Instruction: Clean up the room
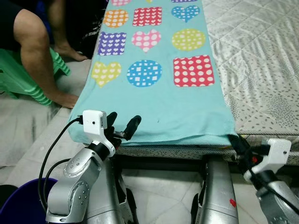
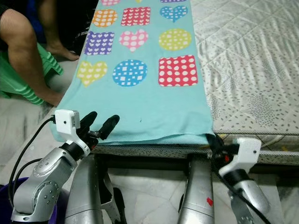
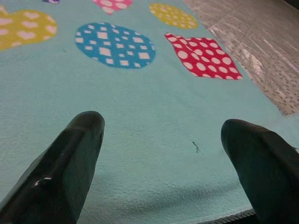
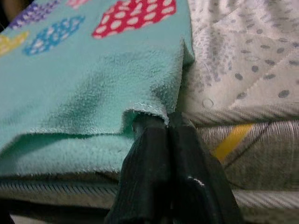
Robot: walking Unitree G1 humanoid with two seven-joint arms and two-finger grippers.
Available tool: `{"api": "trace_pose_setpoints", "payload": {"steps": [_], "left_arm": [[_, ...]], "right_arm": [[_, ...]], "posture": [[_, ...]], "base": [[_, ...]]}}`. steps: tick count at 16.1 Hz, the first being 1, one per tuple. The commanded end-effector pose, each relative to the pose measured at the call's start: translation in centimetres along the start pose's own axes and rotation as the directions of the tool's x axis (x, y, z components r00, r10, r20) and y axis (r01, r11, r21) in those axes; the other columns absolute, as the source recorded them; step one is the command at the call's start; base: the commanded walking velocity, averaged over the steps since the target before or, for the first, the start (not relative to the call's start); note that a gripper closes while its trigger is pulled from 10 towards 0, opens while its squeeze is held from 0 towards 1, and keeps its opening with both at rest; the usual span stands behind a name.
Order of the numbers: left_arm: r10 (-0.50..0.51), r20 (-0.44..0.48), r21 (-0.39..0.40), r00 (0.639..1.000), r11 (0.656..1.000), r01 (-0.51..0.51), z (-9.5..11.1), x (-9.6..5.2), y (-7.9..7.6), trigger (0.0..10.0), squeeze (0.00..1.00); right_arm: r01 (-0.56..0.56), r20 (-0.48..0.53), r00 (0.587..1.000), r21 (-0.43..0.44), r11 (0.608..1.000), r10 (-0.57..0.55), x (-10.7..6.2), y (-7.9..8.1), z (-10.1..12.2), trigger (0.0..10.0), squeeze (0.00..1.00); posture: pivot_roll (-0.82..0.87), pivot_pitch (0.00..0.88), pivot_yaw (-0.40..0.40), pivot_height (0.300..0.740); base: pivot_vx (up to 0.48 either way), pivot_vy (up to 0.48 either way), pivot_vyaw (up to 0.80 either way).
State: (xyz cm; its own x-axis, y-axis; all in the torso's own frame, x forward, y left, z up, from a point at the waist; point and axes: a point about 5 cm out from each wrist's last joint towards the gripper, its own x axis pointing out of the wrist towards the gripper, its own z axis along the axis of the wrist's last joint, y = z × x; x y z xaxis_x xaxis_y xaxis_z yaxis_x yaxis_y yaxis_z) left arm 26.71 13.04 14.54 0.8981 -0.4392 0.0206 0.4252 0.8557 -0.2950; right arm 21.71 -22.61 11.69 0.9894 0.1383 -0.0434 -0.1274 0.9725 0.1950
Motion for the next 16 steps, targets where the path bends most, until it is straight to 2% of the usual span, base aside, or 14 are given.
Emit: {"api": "trace_pose_setpoints", "payload": {"steps": [1,3,5,10,13,16], "left_arm": [[0.010,-0.011,0.008,1.000,1.000,-0.010,-0.3,-0.3,0.5,10.0,0.00],[0.005,-0.012,0.006,1.000,1.000,-0.005,-0.4,-0.2,0.4,10.0,0.00],[0.003,-0.011,0.004,1.000,1.000,-0.002,-0.4,-0.1,0.4,10.0,0.00],[-0.012,-0.012,-0.008,1.000,1.000,0.012,-0.7,0.0,-0.1,10.0,0.00],[-0.018,-0.014,-0.010,1.000,1.000,0.018,-0.9,0.1,0.0,10.0,0.00],[-0.024,-0.002,-0.014,1.000,1.000,0.024,-0.7,0.7,-0.2,10.0,0.00]], "right_arm": [[-0.015,-0.014,1.000,0.003,1.000,0.015,-0.5,0.1,-0.3,10.0,1.00],[-0.022,-0.029,0.999,-0.011,1.000,0.022,-0.9,-0.1,-0.3,10.0,1.00],[-0.027,-0.044,0.999,-0.081,0.996,0.024,-1.2,-0.2,-0.3,10.0,1.00],[-0.071,-0.016,0.997,-0.085,0.994,0.070,-1.3,-0.1,1.0,10.0,1.00],[-0.107,-0.021,0.994,-0.121,0.987,0.105,-1.4,-1.6,2.2,10.0,1.00],[-0.033,0.036,0.999,-0.139,0.990,0.038,-0.7,-3.0,4.0,10.0,1.00]], "posture": [[-0.18,0.204,0.128,0.491],[-0.18,0.201,0.129,0.491],[-0.20,0.195,0.126,0.491],[-0.23,0.190,0.125,0.491],[-0.25,0.181,0.129,0.491],[-0.26,0.171,0.131,0.491]], "base": [[0.000,0.000,0.00],[0.000,0.000,0.00],[0.000,0.000,0.00],[0.000,0.000,0.00],[0.000,0.000,0.00],[0.000,0.000,0.00]]}}
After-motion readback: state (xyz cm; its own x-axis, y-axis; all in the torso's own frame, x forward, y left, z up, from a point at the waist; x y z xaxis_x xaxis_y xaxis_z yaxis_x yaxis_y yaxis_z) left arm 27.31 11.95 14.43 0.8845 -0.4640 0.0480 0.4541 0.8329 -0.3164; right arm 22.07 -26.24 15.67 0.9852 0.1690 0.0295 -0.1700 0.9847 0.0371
